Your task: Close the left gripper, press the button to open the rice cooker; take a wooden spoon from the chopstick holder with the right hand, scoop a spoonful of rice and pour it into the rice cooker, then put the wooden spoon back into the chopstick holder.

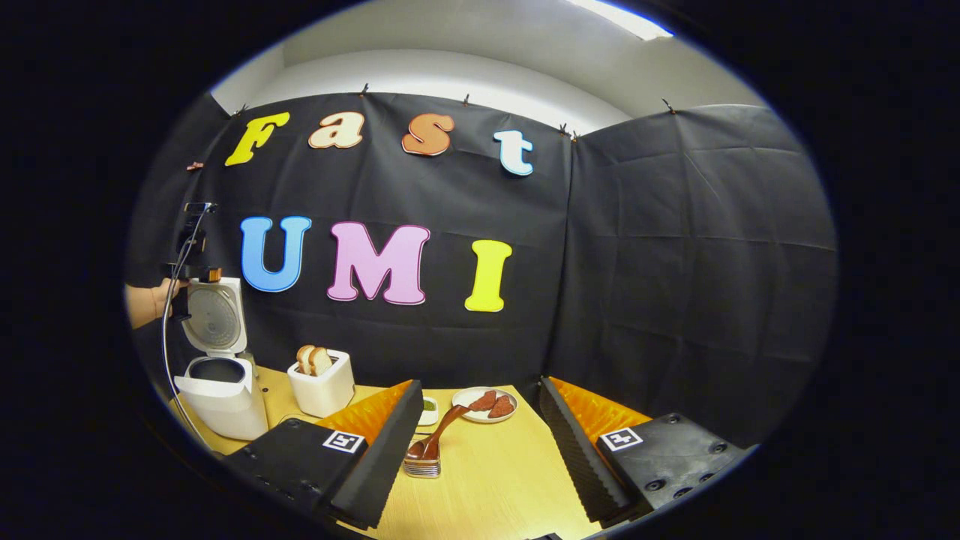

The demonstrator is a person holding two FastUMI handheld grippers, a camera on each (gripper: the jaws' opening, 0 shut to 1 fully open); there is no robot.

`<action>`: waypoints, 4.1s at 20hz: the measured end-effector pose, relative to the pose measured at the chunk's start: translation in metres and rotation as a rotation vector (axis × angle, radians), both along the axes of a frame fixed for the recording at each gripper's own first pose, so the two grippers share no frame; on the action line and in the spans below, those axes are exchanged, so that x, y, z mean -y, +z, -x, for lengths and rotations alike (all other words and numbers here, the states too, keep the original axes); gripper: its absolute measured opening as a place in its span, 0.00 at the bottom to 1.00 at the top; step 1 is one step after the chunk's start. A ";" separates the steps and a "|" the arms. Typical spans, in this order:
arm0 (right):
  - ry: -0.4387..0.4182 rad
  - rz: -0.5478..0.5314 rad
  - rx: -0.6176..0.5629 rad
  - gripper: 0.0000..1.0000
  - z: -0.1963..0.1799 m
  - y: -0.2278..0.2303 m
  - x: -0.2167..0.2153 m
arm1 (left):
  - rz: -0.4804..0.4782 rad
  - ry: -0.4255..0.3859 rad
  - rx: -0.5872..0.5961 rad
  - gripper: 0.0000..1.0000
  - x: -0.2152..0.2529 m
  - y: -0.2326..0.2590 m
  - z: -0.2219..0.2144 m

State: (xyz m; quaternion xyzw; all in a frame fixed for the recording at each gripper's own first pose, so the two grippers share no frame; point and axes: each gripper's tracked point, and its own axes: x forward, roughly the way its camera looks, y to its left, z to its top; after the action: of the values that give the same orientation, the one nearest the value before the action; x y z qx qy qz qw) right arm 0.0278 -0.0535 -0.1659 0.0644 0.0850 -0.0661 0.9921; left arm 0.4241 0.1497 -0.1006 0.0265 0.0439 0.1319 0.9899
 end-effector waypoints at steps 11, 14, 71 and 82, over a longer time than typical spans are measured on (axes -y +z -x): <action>0.040 -0.045 0.014 0.98 0.003 0.002 0.003 | 0.105 0.001 -0.144 1.00 0.065 -0.046 0.104; 0.055 -0.063 0.014 0.98 0.009 0.001 0.004 | 0.143 0.005 -0.196 1.00 0.082 -0.077 0.133; 0.289 -0.086 0.067 0.98 0.016 0.031 -0.063 | 0.073 -0.236 -0.008 0.97 0.132 -0.084 0.302; 0.313 -0.036 0.140 0.98 0.003 0.063 -0.092 | 0.106 -0.278 0.050 0.97 0.138 -0.034 0.394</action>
State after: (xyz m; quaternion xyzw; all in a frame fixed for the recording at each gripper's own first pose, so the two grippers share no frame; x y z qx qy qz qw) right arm 0.0248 0.0389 -0.1028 0.0726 0.0256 0.0951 0.9925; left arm 0.0300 0.0115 -0.1344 -0.0235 0.0222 -0.0084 0.9994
